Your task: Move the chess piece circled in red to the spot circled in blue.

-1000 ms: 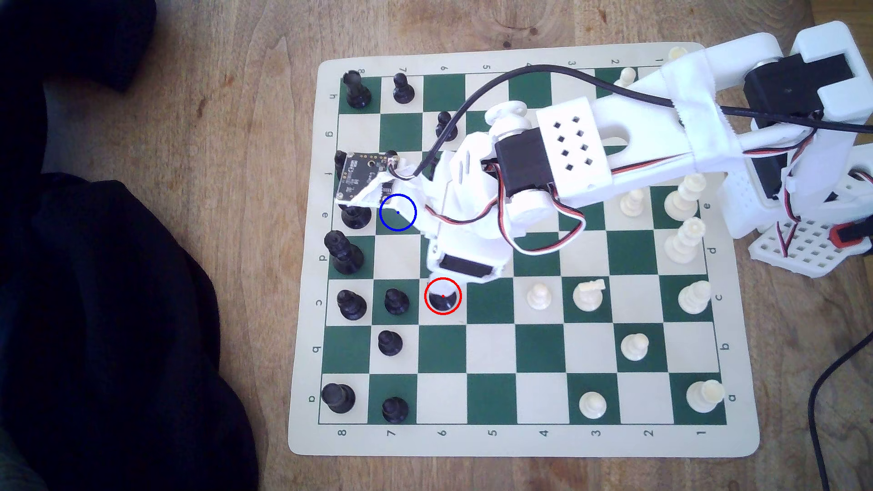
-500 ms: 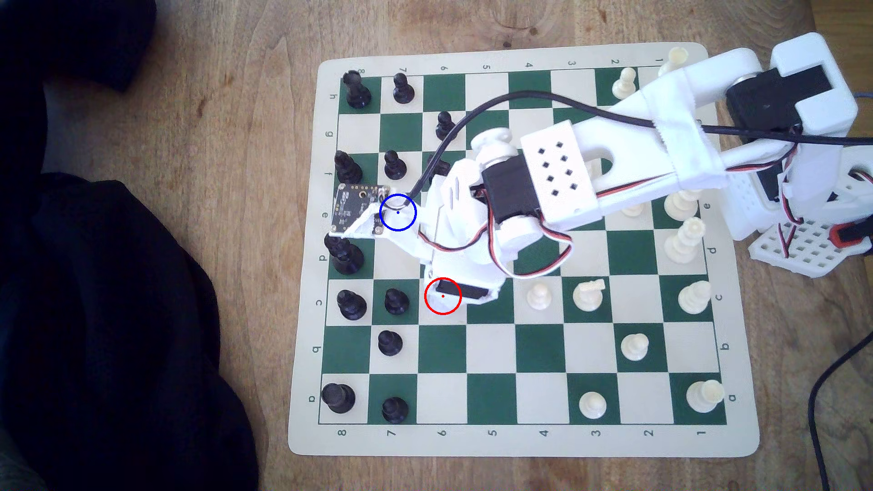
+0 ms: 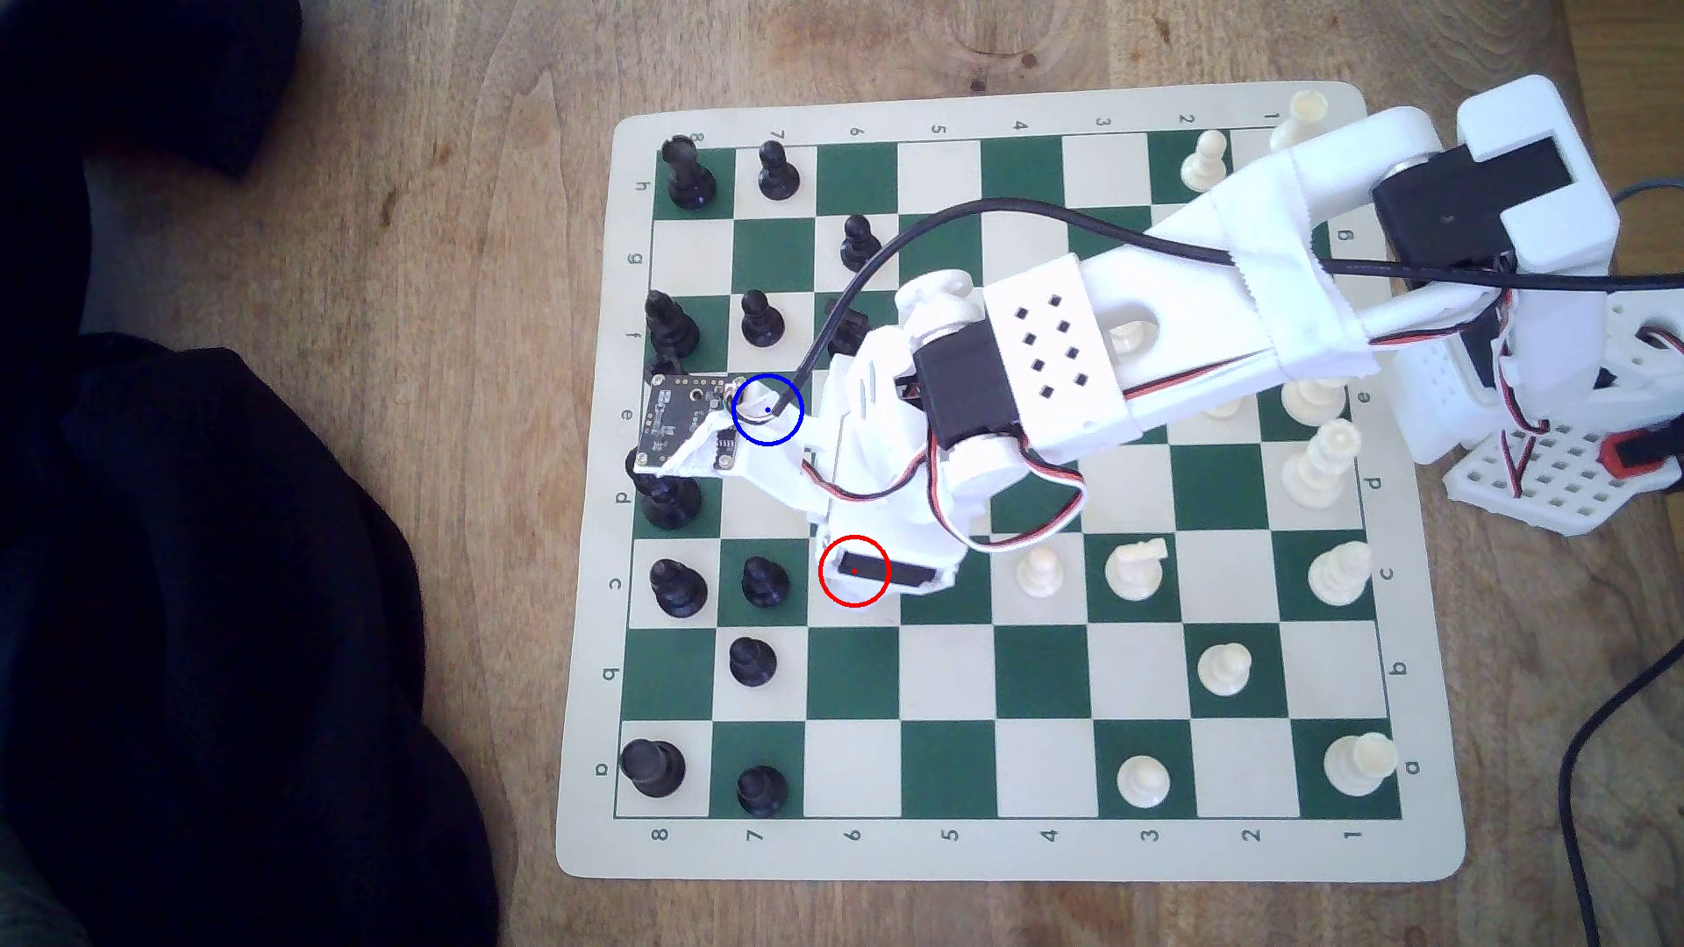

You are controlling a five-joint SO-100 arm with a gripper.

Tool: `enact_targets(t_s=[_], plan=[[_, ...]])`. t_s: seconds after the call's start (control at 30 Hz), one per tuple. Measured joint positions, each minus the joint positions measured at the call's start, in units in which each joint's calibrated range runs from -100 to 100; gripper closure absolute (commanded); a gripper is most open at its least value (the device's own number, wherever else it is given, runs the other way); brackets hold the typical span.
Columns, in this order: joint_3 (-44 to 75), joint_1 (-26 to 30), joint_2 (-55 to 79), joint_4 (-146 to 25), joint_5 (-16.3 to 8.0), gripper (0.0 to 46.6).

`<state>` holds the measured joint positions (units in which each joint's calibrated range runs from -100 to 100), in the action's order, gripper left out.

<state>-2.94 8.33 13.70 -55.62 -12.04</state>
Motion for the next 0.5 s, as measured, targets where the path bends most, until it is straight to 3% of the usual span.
enact_targets(t_s=[0.23,0.5], plan=[[0.0,0.1,0.9,0.4,0.0,37.2],[0.0,0.1,1.6,0.4,0.0,46.4]])
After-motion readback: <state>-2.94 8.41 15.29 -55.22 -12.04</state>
